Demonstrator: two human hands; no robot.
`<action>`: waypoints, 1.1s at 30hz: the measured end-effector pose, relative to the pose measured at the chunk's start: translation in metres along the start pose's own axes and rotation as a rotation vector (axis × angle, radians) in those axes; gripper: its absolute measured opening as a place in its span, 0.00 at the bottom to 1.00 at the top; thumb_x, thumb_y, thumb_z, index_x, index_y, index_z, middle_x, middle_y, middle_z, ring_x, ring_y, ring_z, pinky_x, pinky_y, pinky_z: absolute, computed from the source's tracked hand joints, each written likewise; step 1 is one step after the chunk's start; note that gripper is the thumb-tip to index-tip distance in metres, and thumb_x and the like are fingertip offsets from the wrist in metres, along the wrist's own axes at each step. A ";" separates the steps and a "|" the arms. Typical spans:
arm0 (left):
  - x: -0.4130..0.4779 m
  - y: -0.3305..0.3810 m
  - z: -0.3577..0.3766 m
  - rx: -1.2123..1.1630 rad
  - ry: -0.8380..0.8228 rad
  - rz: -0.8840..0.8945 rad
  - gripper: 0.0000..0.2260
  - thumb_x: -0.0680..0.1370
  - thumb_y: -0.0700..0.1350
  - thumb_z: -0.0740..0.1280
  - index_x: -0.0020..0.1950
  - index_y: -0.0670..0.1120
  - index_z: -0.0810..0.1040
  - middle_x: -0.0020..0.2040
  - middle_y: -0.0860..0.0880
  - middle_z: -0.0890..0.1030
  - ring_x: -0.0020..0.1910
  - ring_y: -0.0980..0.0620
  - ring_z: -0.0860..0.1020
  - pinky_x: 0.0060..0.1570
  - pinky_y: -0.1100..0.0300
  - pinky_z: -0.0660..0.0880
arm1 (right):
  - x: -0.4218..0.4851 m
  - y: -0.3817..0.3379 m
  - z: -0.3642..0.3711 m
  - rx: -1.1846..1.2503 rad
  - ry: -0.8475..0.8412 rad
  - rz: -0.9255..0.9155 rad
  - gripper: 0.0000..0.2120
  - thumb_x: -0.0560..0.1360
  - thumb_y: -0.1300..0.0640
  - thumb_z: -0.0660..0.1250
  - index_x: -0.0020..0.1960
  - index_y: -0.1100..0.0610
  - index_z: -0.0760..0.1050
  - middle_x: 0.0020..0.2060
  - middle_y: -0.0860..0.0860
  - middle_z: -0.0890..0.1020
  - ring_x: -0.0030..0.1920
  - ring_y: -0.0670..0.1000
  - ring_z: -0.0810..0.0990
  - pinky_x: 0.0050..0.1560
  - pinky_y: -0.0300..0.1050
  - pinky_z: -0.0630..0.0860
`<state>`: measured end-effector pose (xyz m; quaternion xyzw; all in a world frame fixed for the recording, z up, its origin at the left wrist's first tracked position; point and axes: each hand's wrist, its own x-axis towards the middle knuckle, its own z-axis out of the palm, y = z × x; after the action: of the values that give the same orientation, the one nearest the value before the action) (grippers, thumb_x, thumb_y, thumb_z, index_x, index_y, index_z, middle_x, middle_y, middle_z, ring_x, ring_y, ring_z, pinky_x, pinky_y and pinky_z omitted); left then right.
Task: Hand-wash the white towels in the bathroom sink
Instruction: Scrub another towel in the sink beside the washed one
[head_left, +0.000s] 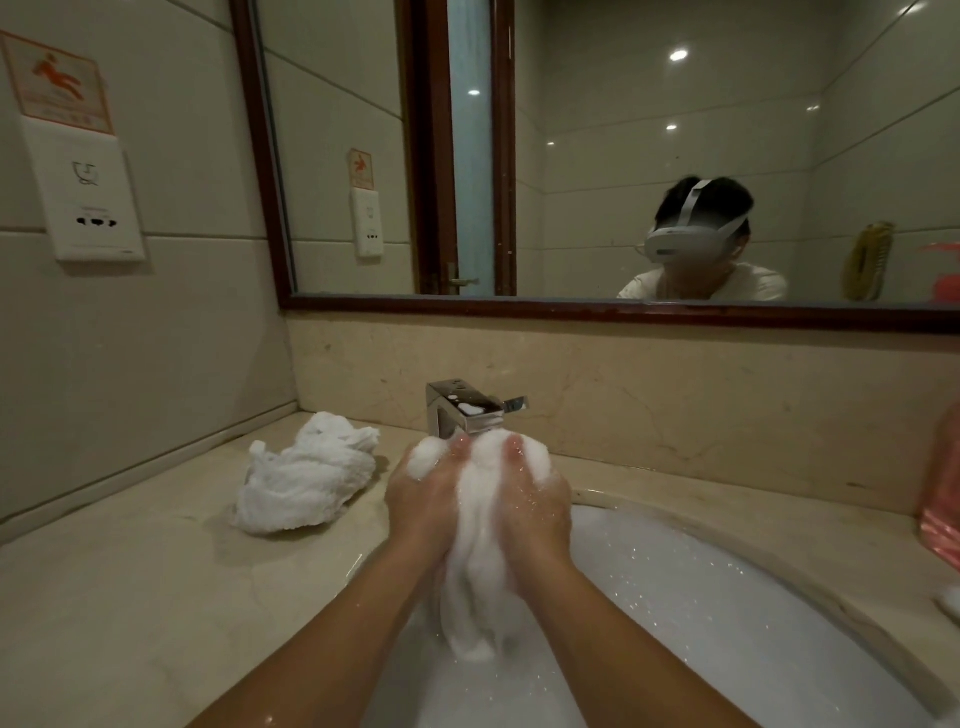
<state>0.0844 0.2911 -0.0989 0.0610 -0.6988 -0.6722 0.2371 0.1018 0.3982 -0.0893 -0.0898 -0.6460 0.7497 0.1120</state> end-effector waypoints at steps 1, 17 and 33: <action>0.002 -0.002 0.000 -0.003 0.045 -0.008 0.22 0.74 0.70 0.67 0.50 0.51 0.82 0.48 0.49 0.86 0.46 0.50 0.84 0.45 0.58 0.81 | -0.003 0.000 0.002 0.013 -0.016 0.000 0.24 0.80 0.30 0.61 0.63 0.48 0.74 0.53 0.50 0.84 0.55 0.56 0.83 0.62 0.56 0.80; -0.009 0.003 0.003 -0.217 -0.293 -0.167 0.32 0.70 0.74 0.69 0.59 0.50 0.86 0.55 0.41 0.87 0.56 0.40 0.86 0.64 0.37 0.78 | 0.000 0.008 0.000 -0.280 -0.020 -0.268 0.19 0.83 0.37 0.61 0.71 0.43 0.72 0.60 0.45 0.78 0.61 0.51 0.79 0.60 0.50 0.78; 0.004 -0.004 -0.009 -0.538 -0.206 -0.308 0.33 0.68 0.61 0.79 0.63 0.37 0.83 0.61 0.32 0.83 0.60 0.33 0.83 0.67 0.33 0.75 | 0.001 -0.005 -0.002 -0.035 -0.218 0.023 0.14 0.86 0.43 0.60 0.65 0.46 0.78 0.52 0.48 0.86 0.51 0.48 0.85 0.50 0.45 0.82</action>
<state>0.0840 0.2809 -0.1020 0.0327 -0.4989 -0.8634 0.0683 0.1017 0.4014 -0.0852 -0.0170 -0.6661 0.7450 0.0308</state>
